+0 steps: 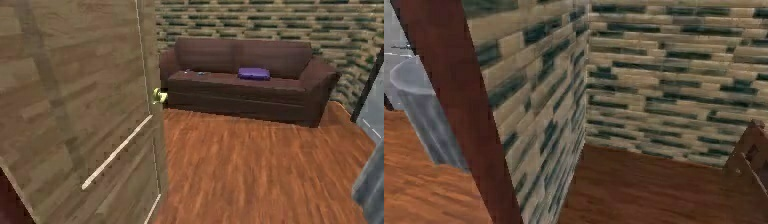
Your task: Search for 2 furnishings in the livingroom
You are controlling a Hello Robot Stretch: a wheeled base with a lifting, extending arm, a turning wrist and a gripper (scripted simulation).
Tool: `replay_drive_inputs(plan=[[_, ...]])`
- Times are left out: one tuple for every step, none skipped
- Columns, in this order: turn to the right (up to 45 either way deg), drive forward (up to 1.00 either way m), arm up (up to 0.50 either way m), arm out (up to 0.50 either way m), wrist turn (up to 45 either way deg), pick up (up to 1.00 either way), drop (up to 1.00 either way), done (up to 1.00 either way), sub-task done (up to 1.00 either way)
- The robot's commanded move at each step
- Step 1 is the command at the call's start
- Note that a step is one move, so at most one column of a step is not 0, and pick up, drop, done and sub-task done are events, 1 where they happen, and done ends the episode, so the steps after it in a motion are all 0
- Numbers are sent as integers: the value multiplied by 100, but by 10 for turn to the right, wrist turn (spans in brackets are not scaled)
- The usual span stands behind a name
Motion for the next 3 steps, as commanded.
replay_drive_inputs(plan=[[450, 0, 0, 0, 0, 0, 0, 0, 0], [210, 0, 0, 0, 0, 0, 0, 0, 0], [0, 0, 0, 0, 0, 0, 0, 0, 100]])
